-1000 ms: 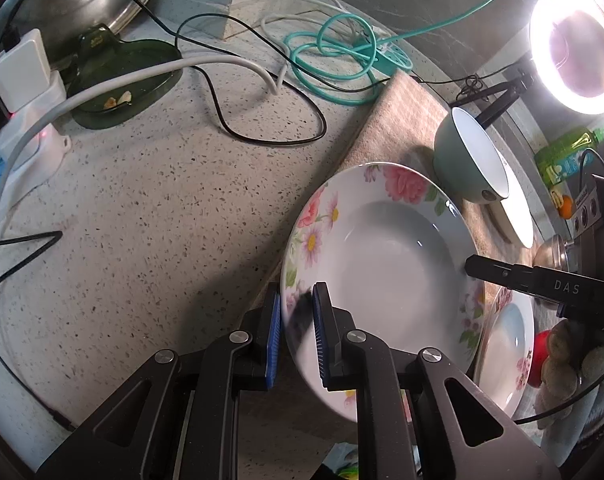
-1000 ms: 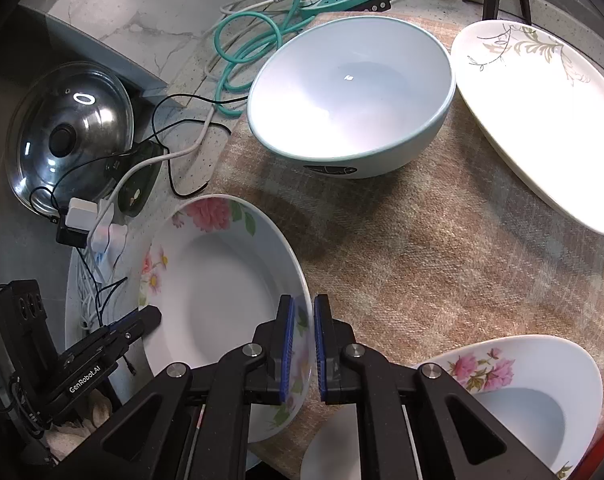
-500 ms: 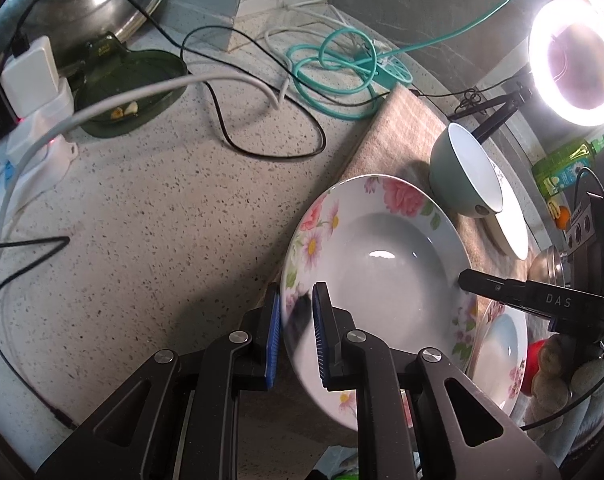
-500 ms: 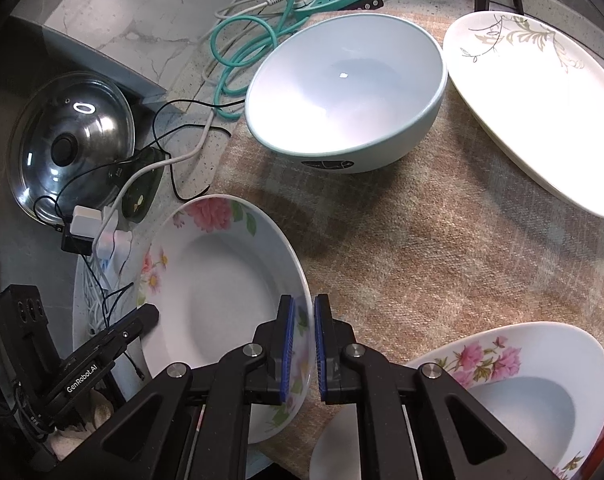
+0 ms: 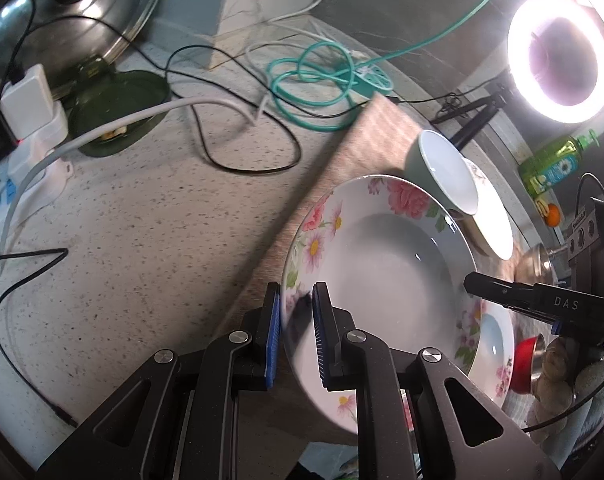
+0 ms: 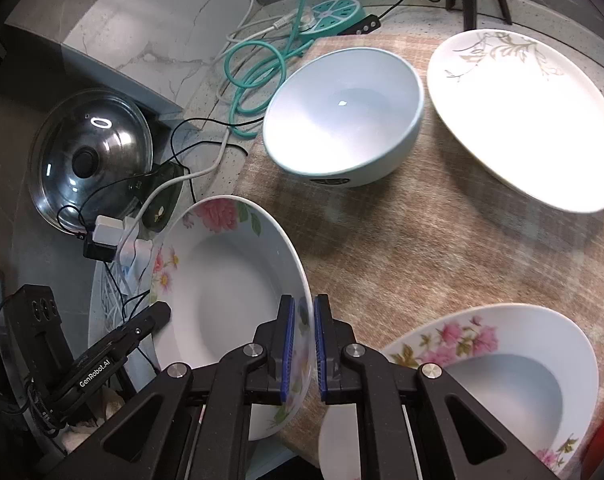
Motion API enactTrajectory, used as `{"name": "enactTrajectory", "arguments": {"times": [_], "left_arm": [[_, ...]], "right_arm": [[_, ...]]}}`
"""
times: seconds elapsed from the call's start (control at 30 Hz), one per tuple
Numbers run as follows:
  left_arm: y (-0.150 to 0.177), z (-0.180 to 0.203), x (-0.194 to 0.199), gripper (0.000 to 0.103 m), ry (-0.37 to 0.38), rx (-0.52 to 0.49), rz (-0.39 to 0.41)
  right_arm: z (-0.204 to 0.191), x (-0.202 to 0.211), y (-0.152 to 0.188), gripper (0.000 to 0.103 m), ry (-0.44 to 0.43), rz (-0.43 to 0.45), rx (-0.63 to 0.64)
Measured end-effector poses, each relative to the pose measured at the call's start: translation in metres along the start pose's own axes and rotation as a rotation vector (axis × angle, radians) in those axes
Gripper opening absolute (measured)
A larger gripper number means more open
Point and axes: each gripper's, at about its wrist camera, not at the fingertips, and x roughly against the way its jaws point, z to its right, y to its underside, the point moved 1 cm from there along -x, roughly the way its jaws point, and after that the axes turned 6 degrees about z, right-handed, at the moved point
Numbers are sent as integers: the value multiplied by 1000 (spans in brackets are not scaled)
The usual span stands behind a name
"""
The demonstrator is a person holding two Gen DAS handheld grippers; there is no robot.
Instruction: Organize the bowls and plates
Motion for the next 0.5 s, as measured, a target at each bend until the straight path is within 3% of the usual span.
{"name": "enactTrajectory", "arguments": {"times": [0.5], "left_arm": [[16, 68, -2, 14, 92, -108, -26]], "right_arm": [[60, 65, 31, 9, 22, 77, -105]]}}
